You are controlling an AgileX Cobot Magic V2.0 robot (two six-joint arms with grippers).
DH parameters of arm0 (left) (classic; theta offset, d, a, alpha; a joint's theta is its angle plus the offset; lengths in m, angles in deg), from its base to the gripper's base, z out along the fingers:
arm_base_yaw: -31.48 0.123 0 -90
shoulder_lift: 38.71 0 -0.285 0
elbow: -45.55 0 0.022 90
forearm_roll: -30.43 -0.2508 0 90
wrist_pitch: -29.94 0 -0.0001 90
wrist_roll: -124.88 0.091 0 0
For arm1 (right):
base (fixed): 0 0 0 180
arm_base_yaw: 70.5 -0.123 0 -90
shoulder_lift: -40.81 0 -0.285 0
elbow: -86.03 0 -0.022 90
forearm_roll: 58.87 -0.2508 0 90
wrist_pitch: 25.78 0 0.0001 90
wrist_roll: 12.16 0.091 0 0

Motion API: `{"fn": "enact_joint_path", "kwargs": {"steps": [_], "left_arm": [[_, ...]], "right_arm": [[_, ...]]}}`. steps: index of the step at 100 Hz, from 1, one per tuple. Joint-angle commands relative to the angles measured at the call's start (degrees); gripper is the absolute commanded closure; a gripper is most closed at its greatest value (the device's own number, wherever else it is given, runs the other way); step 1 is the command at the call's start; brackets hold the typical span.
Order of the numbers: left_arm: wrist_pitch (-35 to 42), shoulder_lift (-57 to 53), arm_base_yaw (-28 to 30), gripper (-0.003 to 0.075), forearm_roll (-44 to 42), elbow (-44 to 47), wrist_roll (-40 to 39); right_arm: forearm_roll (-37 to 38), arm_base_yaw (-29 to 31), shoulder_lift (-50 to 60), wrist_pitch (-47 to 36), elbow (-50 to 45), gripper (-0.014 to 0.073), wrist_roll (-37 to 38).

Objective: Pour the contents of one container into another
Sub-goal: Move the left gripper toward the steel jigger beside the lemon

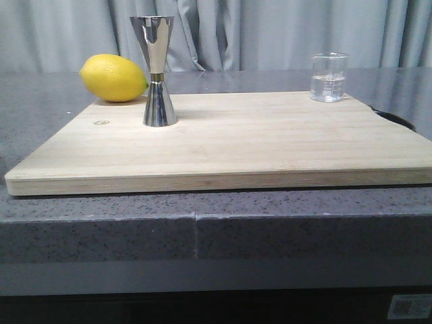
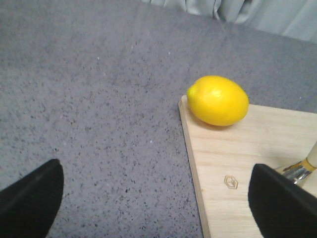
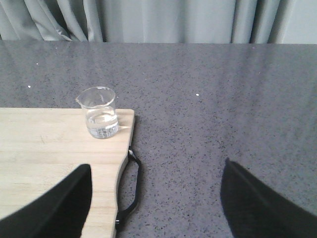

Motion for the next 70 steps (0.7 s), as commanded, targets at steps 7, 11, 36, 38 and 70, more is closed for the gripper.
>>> {"fn": "enact_joint_path", "kwargs": {"steps": [7,11,36,38,70], "left_arm": [[3.4,2.6,-0.4,0.0018,4.0,-2.0,0.3],[3.7,3.2,-0.4,0.0018,4.0,-2.0,2.3],[6.0,3.5,-0.5,0.0018,6.1,-2.0,15.6],[6.1,3.5,-0.6,0.0018,6.5,-2.0,17.0],[10.6,3.7,-8.7,0.0018,20.8,-2.0,37.7]], "right_arm": [[0.6,0.3,-0.3,-6.0,2.1,0.0099,-0.3],[0.6,0.3,-0.3,-6.4,2.1,0.0099,-0.3],[-0.8,0.3,-0.4,-6.0,2.1,0.0099,-0.3],[-1.2,0.3,-0.5,-6.0,2.1,0.0099,-0.3],[-3.2,0.3,-8.4,-3.2,2.1,0.0099,-0.3]]}}
